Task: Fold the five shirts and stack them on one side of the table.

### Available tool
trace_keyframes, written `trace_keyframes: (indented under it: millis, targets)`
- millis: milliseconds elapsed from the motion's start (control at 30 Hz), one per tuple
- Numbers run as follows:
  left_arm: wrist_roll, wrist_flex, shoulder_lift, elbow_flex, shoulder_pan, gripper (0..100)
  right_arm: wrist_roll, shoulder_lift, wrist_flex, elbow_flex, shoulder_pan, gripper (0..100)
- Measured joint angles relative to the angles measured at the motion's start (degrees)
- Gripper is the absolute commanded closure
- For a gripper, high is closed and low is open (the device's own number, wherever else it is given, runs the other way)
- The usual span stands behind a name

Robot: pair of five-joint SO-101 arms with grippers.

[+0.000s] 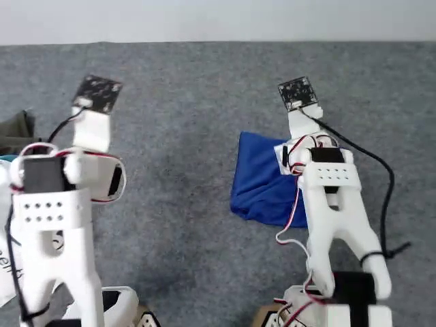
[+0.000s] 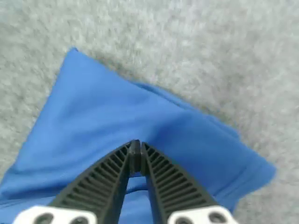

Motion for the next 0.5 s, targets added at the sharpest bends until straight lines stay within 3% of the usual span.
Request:
trace_keyframes:
  millis: [133,400,500]
  targets:
    - [-0.2,0.0,-1.8,0.8,-0.2,99,0.0,3.3,4.7,0.0,0.1,98.7]
    - [-0.3,0.0,-2.3,1.0,-0.6,99,0.3,-3.6,26.7,0.0,5.9,98.3]
    - [-0.2,0.0,-2.3,1.0,-0.6,99,4.9,-8.0,34.4,0.0,7.8,98.4]
